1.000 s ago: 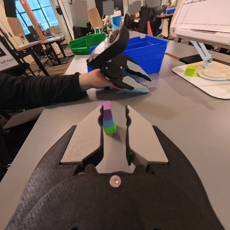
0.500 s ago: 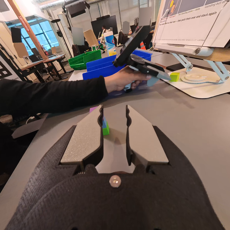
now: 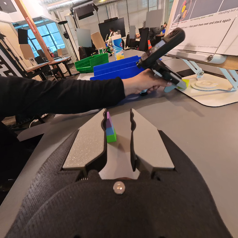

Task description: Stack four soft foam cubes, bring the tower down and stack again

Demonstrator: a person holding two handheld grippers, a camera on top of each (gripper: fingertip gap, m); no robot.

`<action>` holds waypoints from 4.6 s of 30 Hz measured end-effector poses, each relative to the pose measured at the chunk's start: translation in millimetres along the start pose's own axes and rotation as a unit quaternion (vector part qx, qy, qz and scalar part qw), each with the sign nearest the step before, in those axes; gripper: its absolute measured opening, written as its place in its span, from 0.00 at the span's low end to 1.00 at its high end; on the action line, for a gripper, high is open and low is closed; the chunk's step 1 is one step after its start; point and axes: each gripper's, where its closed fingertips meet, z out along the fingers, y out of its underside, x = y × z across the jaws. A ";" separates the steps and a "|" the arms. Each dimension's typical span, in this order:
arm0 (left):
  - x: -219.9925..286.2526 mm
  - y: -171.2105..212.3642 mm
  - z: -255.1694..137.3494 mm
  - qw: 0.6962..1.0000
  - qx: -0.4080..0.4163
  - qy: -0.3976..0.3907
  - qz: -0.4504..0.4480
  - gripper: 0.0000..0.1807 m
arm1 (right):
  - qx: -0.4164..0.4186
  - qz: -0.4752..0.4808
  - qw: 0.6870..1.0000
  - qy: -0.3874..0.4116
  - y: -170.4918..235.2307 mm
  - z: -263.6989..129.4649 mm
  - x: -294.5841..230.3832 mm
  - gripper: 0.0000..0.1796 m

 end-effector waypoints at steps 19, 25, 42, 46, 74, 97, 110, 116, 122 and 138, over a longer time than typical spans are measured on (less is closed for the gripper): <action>100.7 17.1 -186.3 0.945 0.265 0.115 0.153 0.19 | -0.003 0.014 0.999 0.039 0.4 -3.1 10.2 0.18; 123.4 18.1 -231.5 0.905 0.331 0.137 0.231 0.19 | -0.025 0.015 0.998 0.059 5.7 2.1 10.9 0.19; 165.4 14.4 -300.8 0.799 0.463 0.107 0.367 0.19 | 0.067 0.136 0.987 -0.058 -29.6 32.4 -26.8 0.23; 172.9 18.4 -298.8 0.791 0.460 0.096 0.391 0.19 | 0.066 0.142 0.984 -0.086 -30.2 37.3 -36.1 0.23; 153.0 17.4 -298.2 0.807 0.455 0.098 0.365 0.10 | 0.054 0.083 0.995 -0.024 -29.1 31.0 -29.3 0.13; 85.7 33.8 -208.9 0.947 0.245 0.071 0.196 0.01 | -0.103 -0.049 0.993 -0.001 24.0 46.8 -37.2 0.14; 84.2 37.3 -204.2 0.950 0.231 0.068 0.197 0.03 | -0.118 -0.048 0.992 0.006 30.5 44.3 -32.2 0.23; 84.6 39.4 -202.1 0.952 0.224 0.068 0.198 0.03 | -0.071 -0.064 0.995 0.014 7.8 33.3 -33.7 0.23; 87.0 44.2 -197.1 0.954 0.210 0.073 0.201 0.03 | -0.018 -0.103 0.992 -0.071 -12.7 24.9 -73.0 0.08; 88.2 46.5 -195.1 0.953 0.205 0.071 0.210 0.04 | -0.221 -0.202 0.953 0.054 66.4 52.4 -33.3 0.13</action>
